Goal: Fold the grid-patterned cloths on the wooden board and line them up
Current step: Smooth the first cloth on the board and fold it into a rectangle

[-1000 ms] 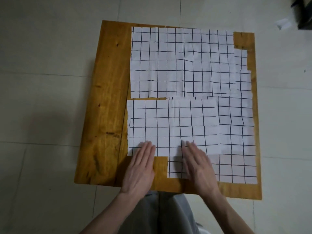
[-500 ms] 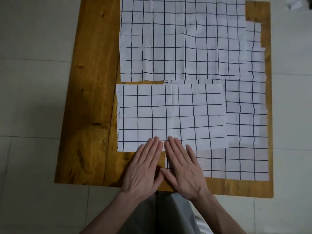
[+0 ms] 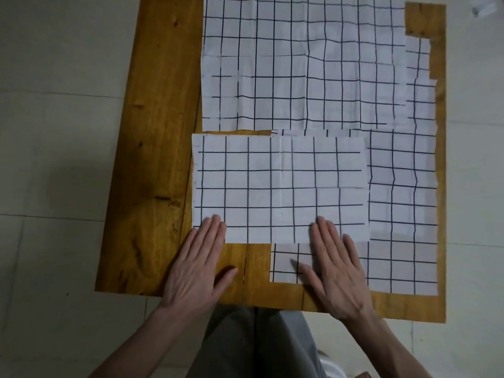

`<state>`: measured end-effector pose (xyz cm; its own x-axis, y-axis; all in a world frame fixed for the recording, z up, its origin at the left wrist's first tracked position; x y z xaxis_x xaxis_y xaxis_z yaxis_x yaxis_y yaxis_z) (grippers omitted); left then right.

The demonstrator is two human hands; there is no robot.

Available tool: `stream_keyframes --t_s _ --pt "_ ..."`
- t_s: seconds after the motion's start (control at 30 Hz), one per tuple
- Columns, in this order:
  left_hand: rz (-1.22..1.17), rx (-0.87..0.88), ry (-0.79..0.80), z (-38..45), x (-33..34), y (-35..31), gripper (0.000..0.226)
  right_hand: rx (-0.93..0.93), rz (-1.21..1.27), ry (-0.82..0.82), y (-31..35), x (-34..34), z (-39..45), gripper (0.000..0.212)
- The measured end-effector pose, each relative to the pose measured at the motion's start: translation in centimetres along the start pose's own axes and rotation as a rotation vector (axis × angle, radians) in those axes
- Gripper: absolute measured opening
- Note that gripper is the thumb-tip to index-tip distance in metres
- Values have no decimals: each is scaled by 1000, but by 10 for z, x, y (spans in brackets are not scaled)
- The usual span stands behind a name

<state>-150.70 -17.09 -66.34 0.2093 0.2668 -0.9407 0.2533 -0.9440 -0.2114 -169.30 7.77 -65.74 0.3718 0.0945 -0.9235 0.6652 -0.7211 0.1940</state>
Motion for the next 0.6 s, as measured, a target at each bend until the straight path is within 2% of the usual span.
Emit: stream_keyframes --t_s 0.17,0.43,0.6 --pt "69 19 10 -14 4 19 88 116 -6 -20 -24 -2 -3 81" --pt "29 -15 -14 -12 5 14 90 136 -24 -28 -23 0 -4 81" --pt "-40 -62 -68 -6 -8 -1 80 140 -1 -84 -20 -7 -3 76"
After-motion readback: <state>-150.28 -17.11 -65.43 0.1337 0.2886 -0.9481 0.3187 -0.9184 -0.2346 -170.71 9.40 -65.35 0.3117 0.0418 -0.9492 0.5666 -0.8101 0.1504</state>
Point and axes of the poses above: each hand's wrist, its own z-axis towards the middle knuckle, its own x-axis out of the palm, y = z × x, the point moved 1 cm from there along z, towards the middle knuckle, and after that the axes turned 5 degrees about x, right-handed, at the moved point
